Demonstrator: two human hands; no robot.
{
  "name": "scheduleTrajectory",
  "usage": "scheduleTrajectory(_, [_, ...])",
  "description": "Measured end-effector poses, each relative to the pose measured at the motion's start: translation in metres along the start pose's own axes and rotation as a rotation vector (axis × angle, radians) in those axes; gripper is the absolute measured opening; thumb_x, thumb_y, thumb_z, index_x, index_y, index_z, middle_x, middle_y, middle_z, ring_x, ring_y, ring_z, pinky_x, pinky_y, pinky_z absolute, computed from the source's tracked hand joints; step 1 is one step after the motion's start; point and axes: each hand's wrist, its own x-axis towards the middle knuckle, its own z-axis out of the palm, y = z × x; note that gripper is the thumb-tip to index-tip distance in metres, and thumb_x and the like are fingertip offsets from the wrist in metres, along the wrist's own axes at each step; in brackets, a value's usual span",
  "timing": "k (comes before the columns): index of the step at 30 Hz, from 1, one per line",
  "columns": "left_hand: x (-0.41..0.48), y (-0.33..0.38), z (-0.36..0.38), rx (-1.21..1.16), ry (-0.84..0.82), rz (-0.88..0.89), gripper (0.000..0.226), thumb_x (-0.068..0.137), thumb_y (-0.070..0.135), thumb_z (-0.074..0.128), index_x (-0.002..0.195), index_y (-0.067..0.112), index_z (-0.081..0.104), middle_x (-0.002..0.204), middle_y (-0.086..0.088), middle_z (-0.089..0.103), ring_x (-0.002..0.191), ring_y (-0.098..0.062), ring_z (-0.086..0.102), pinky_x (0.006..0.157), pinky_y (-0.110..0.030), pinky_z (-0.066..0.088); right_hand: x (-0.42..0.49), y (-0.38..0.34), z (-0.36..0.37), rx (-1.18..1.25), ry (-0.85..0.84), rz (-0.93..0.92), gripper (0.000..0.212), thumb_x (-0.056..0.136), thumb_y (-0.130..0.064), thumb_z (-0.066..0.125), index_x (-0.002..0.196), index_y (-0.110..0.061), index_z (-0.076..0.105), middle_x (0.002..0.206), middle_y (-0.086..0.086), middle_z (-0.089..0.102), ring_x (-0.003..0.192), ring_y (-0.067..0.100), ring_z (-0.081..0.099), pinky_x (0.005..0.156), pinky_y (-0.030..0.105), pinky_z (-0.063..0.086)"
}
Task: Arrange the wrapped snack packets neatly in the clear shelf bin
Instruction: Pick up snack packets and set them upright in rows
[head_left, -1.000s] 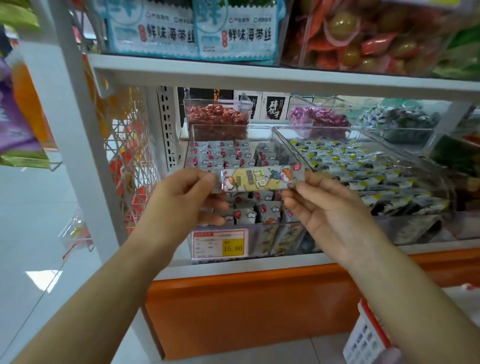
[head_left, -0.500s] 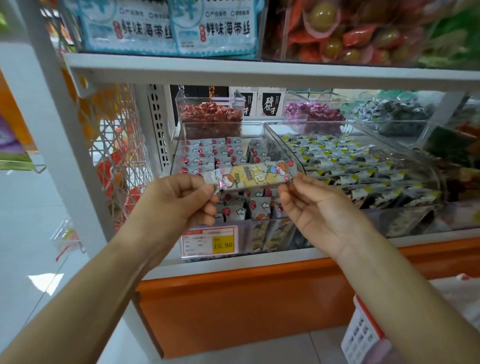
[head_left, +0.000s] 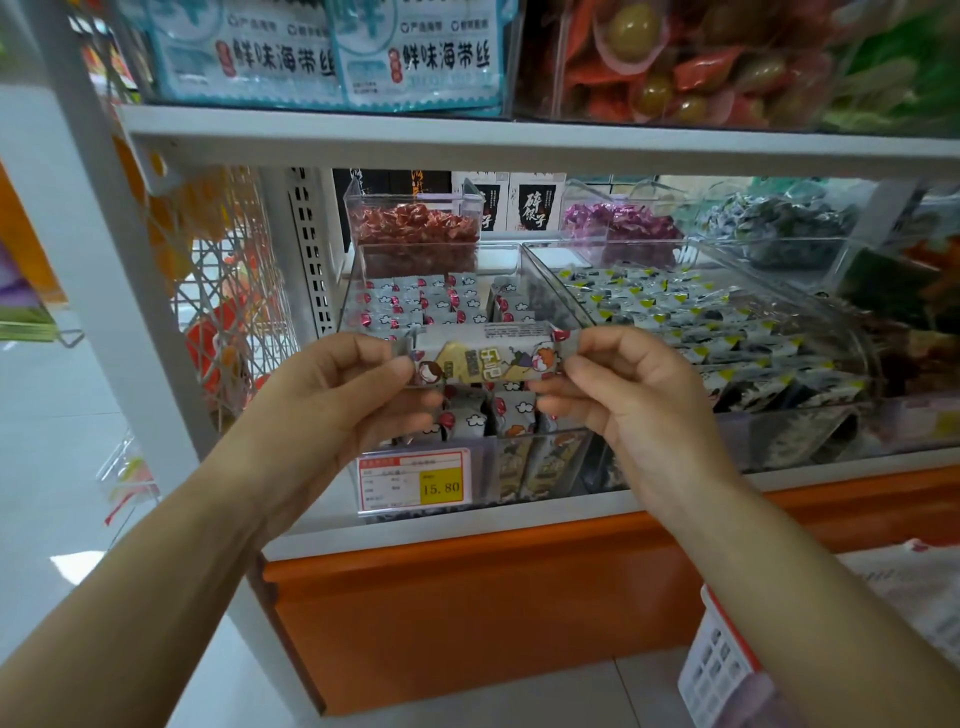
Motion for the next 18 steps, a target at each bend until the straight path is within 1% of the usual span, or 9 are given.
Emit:
scheduleTrajectory(4, [-0.0007,-0.0005,0.0008,0.026,0.008,0.005,0.039,0.069,0.02,0.063,0.106,0.009,0.059,0.088,-0.013,0.073,0.075,-0.022,0.071,0.058,-0.02,0.055,-0.001,0.0022,0.0029,-0.103,-0.016,-0.024,0.024,0.089,0.011,0.05,0.085,-0.01,0.063,0.078,0.002,0.071,0.072,0.02,0.072,0.061,0.023,0.057])
scheduleTrajectory(6, [-0.0003,-0.0015,0.0014,0.065,0.005,0.019,0.047,0.068,0.018,0.063,0.114,0.012,0.059,0.091,-0.012,0.072,0.078,-0.021,0.071,0.062,-0.021,0.056,0.0005,0.0032,0.0039,-0.088,-0.019,-0.008,0.025,0.09,0.009,0.048,0.088,-0.008,0.066,0.084,0.006,0.072,0.076,0.021,0.072,0.065,0.025,0.058])
scheduleTrajectory(8, [-0.0012,-0.0014,0.002,0.11,0.01,0.037,0.048,0.068,0.018,0.063,0.116,0.014,0.06,0.097,-0.01,0.072,0.084,-0.022,0.071,0.067,-0.02,0.056,0.0003,0.0012,0.0057,0.005,-0.049,0.036,0.018,0.09,0.0,0.053,0.092,-0.007,0.069,0.09,0.01,0.073,0.083,0.023,0.071,0.069,0.029,0.059])
scheduleTrajectory(9, [-0.0014,-0.0014,0.0019,0.128,0.015,0.045,0.045,0.069,0.017,0.063,0.114,0.015,0.061,0.099,-0.008,0.072,0.085,-0.022,0.071,0.068,-0.02,0.055,-0.0004,0.0006,0.006,0.004,-0.072,0.04,0.014,0.087,-0.008,0.058,0.095,-0.011,0.07,0.093,0.007,0.073,0.087,0.022,0.071,0.072,0.03,0.058])
scheduleTrajectory(11, [-0.0025,-0.0009,0.0027,0.158,0.004,0.059,0.036,0.074,0.012,0.063,0.11,0.017,0.063,0.099,-0.003,0.073,0.087,-0.021,0.071,0.07,-0.019,0.055,-0.0013,0.0021,0.0041,-0.239,-0.116,-0.05,0.019,0.083,-0.021,0.065,0.101,-0.025,0.069,0.101,-0.004,0.071,0.098,0.013,0.067,0.082,0.031,0.055])
scheduleTrajectory(12, [-0.0032,-0.0008,0.0038,0.171,-0.005,0.066,0.033,0.075,0.011,0.063,0.108,0.018,0.064,0.099,-0.001,0.073,0.088,-0.02,0.071,0.071,-0.02,0.055,-0.002,0.0029,0.0037,-0.374,-0.126,-0.107,0.02,0.083,-0.022,0.066,0.101,-0.032,0.068,0.104,-0.01,0.07,0.101,0.008,0.064,0.087,0.03,0.053])
scheduleTrajectory(13, [-0.0038,-0.0005,0.0048,0.183,-0.01,0.075,0.031,0.075,0.01,0.063,0.106,0.019,0.064,0.099,0.0,0.073,0.088,-0.02,0.071,0.071,-0.02,0.055,-0.0023,0.0032,0.0039,-0.442,-0.122,-0.148,0.02,0.084,-0.023,0.066,0.099,-0.036,0.068,0.104,-0.014,0.069,0.101,0.003,0.063,0.088,0.028,0.052])
scheduleTrajectory(16, [-0.0048,0.0022,0.0063,0.227,-0.023,0.096,0.029,0.077,0.007,0.062,0.103,0.019,0.064,0.098,0.002,0.073,0.086,-0.018,0.071,0.07,-0.018,0.055,-0.0007,0.0026,0.0038,-0.402,-0.102,-0.176,0.016,0.082,-0.02,0.068,0.09,-0.034,0.07,0.093,-0.014,0.071,0.091,0.0,0.065,0.079,0.019,0.054])
scheduleTrajectory(18, [-0.0054,0.004,0.0062,0.262,-0.031,0.104,0.03,0.079,0.006,0.062,0.105,0.019,0.064,0.099,0.003,0.072,0.086,-0.017,0.071,0.07,-0.018,0.055,0.0015,0.0007,0.003,-0.325,-0.125,-0.116,0.013,0.08,-0.016,0.069,0.082,-0.028,0.073,0.087,-0.007,0.072,0.083,0.009,0.069,0.07,0.021,0.056])
